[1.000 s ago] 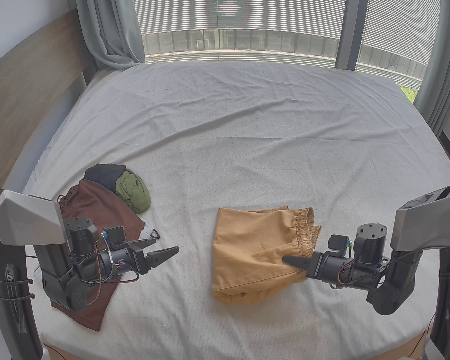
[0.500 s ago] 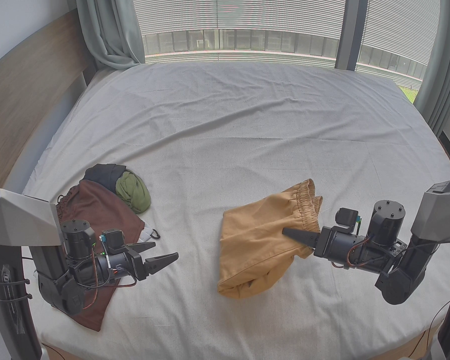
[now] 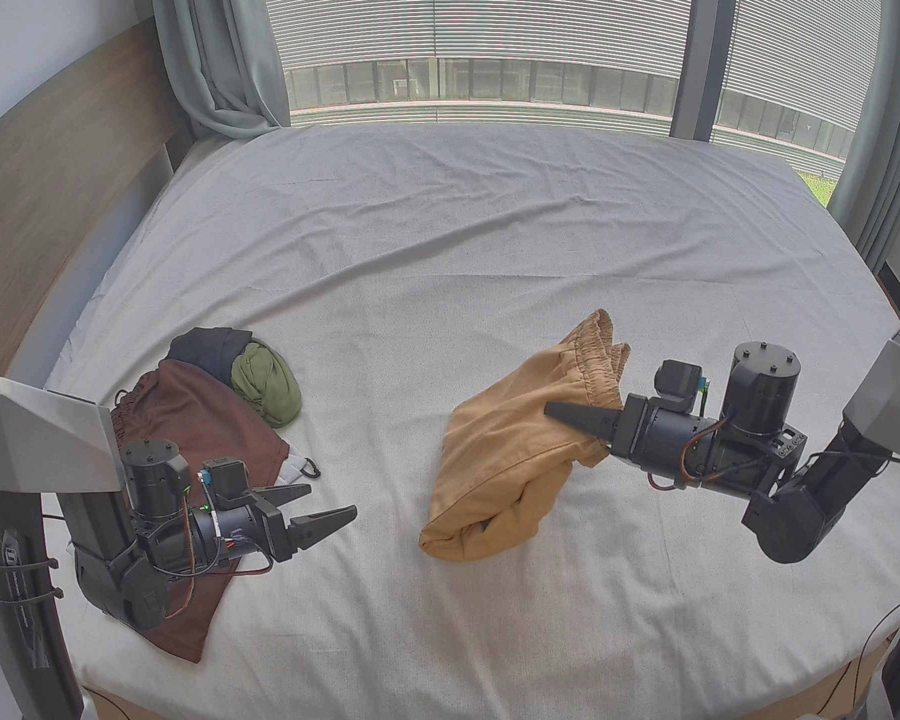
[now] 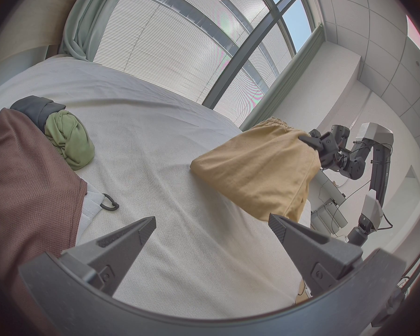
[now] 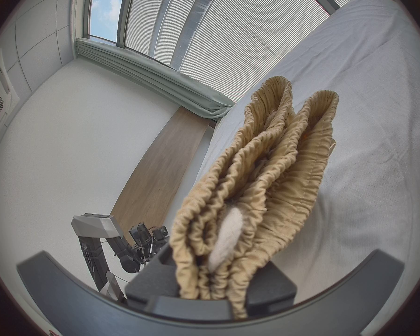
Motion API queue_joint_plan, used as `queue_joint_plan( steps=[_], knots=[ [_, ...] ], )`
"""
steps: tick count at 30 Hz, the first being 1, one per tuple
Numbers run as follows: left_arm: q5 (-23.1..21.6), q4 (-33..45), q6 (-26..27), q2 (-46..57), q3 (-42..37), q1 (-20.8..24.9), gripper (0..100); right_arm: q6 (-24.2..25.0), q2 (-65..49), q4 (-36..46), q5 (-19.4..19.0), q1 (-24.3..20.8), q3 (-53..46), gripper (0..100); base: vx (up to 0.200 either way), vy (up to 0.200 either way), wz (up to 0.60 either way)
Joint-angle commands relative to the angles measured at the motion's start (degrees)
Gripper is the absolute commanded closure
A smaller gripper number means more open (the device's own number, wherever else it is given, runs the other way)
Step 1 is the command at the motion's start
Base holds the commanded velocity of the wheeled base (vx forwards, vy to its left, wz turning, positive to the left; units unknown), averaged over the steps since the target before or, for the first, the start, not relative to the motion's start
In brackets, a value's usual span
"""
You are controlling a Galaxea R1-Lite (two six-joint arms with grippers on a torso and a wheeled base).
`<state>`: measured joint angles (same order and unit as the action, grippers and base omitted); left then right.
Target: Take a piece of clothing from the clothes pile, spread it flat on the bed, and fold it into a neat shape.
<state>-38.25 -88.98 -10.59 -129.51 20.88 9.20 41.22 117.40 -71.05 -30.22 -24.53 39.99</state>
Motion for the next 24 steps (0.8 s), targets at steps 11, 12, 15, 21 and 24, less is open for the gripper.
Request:
queue_joint_plan(
  steps=[11, 12, 15, 21, 24],
  knots=[
    [0.02, -0.14, -0.04, 0.14, -0.40, -0.15, 0, 0.00, 0.64, 11.46, -0.01, 0.62, 16.18, 100, 0.000, 0.000, 0.00],
    [0.02, -0.23, -0.04, 0.14, -0.32, -0.15, 0, 0.00, 1.08, 12.25, -0.01, 0.62, 17.32, 100, 0.000, 0.000, 0.00],
    [0.02, -0.14, -0.04, 0.14, -0.40, -0.15, 0, 0.00, 1.96, 14.27, -0.01, 0.97, 19.87, 100, 0.000, 0.000, 0.00],
    [0.02, -0.14, -0.04, 1.02, -0.67, -0.24, 0, 0.00, 5.21, 18.49, -0.01, 1.50, 26.55, 100, 0.000, 0.000, 0.00],
    [0.02, -0.14, -0.04, 1.10, -0.58, -0.24, 0, 0.00, 6.88, 20.42, -0.01, 1.50, 29.71, 100, 0.000, 0.000, 0.00]
  ],
)
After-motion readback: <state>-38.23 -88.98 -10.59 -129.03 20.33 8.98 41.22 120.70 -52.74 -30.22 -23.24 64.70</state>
